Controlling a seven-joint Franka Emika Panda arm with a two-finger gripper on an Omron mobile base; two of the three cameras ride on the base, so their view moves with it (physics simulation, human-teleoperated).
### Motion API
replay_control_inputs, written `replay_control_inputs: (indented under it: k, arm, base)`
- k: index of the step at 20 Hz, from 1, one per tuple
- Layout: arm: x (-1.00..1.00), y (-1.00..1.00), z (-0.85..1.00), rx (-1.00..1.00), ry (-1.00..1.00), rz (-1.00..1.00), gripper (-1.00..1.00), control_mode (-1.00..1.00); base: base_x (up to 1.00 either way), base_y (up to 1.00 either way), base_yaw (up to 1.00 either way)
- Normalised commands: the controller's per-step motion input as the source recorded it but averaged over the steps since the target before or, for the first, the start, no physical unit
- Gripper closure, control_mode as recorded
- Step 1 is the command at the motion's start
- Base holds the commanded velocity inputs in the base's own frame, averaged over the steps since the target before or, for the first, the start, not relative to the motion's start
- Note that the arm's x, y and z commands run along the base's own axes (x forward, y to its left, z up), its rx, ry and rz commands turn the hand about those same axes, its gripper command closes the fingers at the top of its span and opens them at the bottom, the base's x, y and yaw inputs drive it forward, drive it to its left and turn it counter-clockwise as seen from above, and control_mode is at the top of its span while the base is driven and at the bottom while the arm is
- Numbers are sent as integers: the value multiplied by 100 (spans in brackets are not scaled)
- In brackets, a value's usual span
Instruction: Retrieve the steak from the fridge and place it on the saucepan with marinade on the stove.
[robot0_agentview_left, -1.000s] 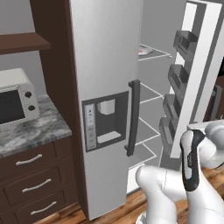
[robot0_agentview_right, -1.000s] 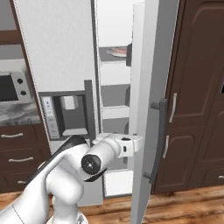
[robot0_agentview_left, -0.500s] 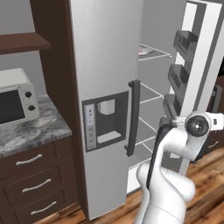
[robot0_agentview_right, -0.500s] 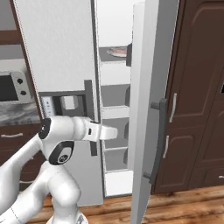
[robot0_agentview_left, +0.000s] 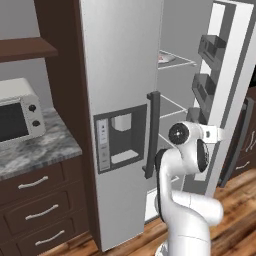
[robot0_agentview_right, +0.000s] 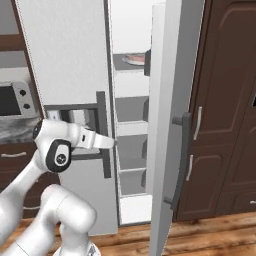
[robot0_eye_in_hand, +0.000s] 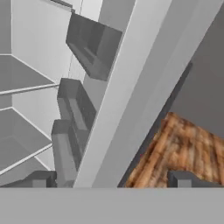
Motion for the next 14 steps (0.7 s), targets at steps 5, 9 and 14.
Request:
replay_control_inputs:
  k: [5, 9, 14]
  arm:
    - [68, 11, -35, -1, -4, 0, -100, -100]
    - [84, -2, -21, 0, -1, 0, -100, -100]
    - [60, -55, 0, 0, 0, -12, -100, -100]
  base:
    - [0, 0, 0]
    - [0, 0, 0]
    - [0, 0, 0]
